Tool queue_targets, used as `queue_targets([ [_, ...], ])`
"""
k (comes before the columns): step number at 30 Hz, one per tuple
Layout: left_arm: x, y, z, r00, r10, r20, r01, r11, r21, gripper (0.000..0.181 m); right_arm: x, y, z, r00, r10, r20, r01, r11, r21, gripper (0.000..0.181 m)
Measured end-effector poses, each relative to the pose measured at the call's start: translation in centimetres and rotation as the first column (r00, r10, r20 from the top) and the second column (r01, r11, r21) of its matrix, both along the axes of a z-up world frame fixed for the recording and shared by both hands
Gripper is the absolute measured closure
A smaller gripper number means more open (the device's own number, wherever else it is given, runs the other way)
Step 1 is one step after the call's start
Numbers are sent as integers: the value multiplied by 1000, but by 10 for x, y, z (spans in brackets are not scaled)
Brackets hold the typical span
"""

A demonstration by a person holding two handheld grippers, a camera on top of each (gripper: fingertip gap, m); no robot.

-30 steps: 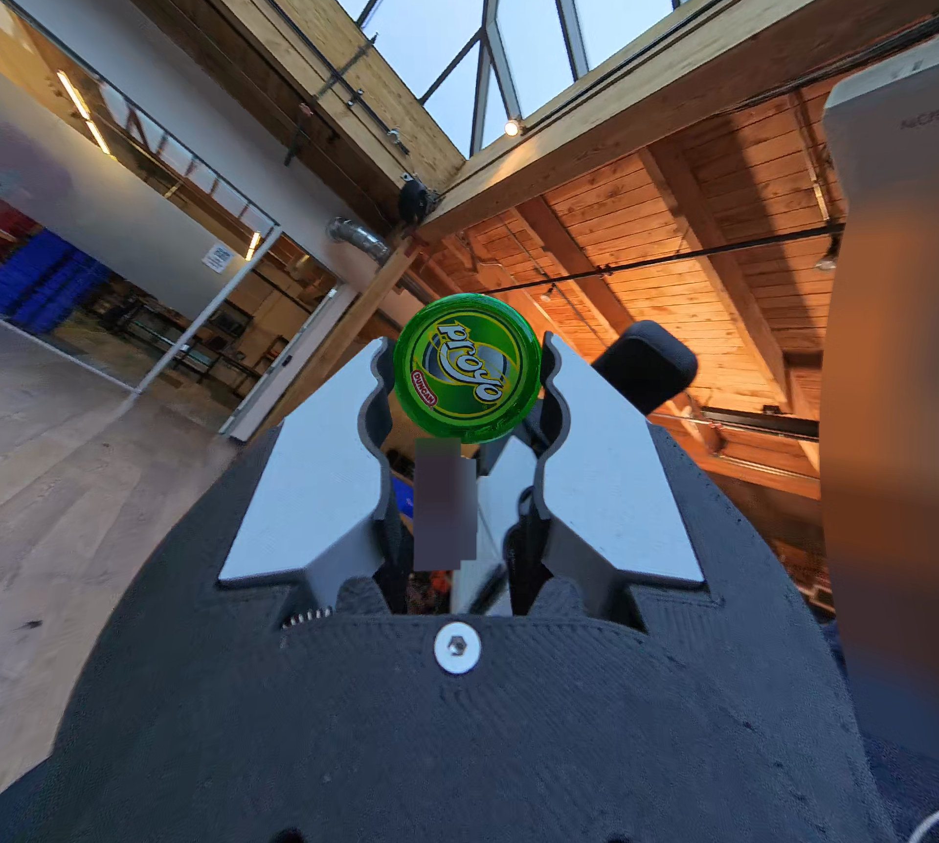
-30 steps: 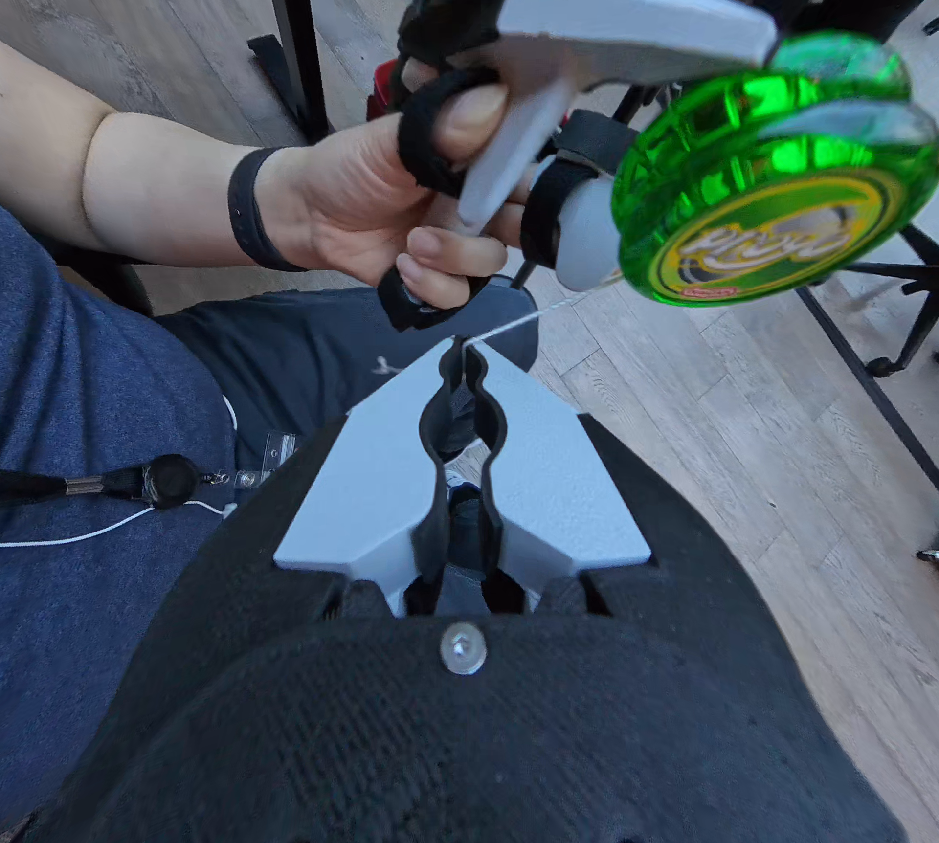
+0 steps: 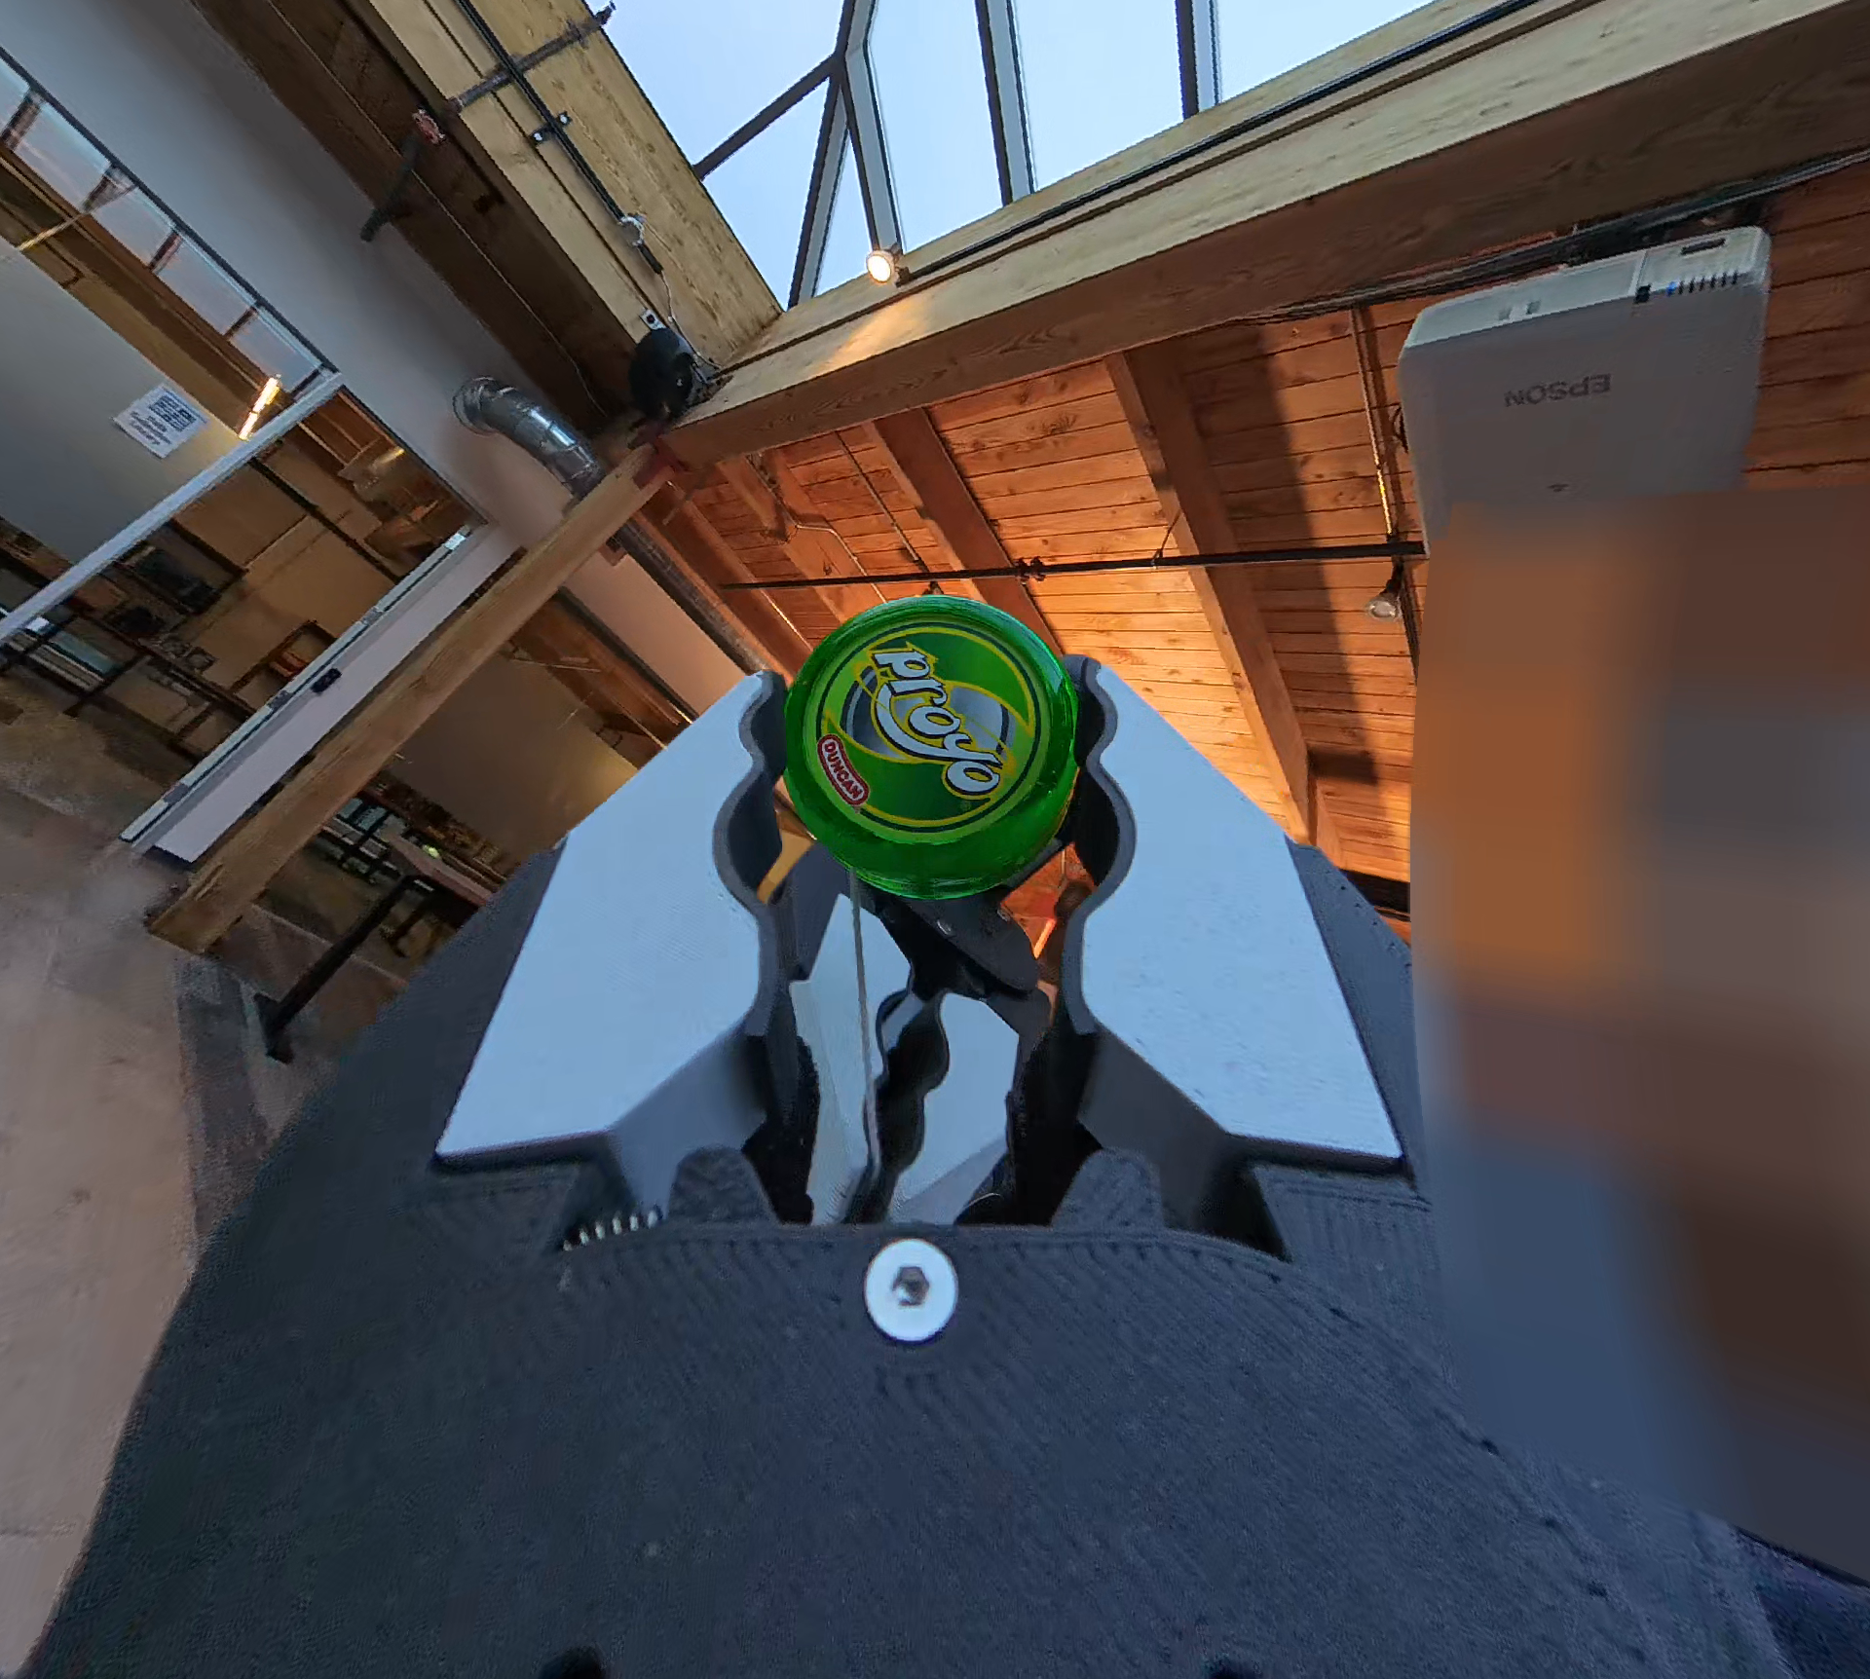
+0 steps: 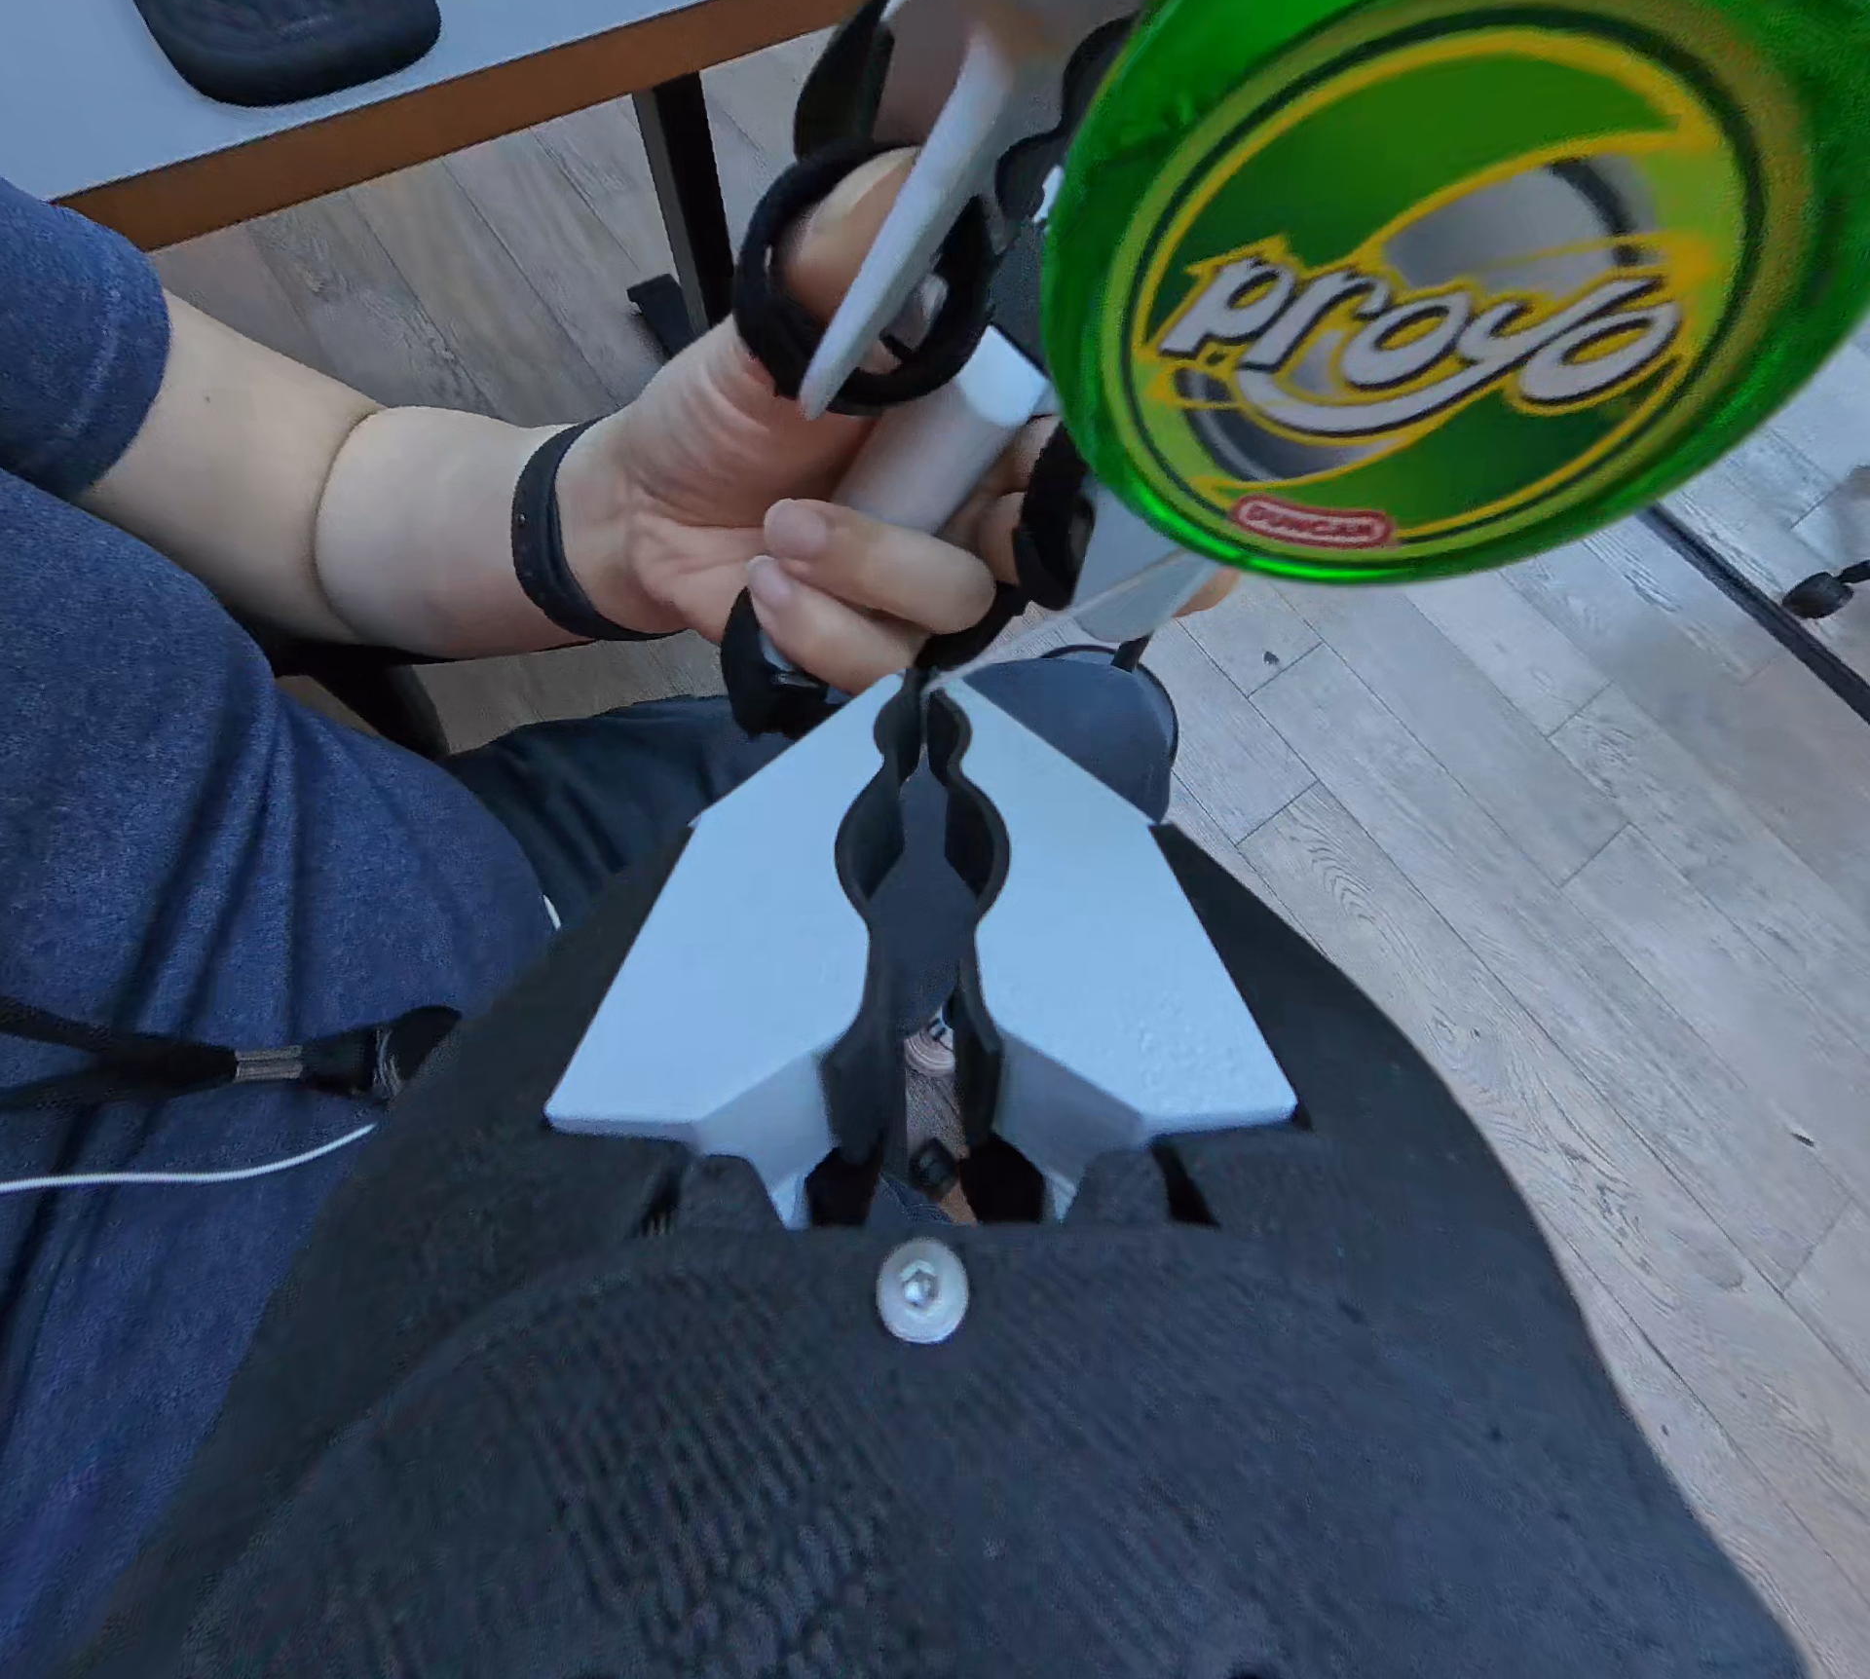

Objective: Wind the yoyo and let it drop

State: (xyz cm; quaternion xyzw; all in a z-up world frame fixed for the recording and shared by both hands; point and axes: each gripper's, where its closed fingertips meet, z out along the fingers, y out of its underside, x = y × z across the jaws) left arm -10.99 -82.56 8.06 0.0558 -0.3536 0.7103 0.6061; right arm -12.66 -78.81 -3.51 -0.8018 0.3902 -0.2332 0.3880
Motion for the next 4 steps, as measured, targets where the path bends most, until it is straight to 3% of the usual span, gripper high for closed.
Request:
queue_targets([
  [1, 2, 0, -1, 1000, 18, 8, -18, 1000, 4, 125, -1, 2, -2, 1000, -1, 4, 1, 1000, 2, 181],
  [4, 6, -2, -3, 993, 102, 57, -104, 994, 22, 125, -8, 7, 2, 1000, -5, 23, 6, 1000, -18, 181],
])
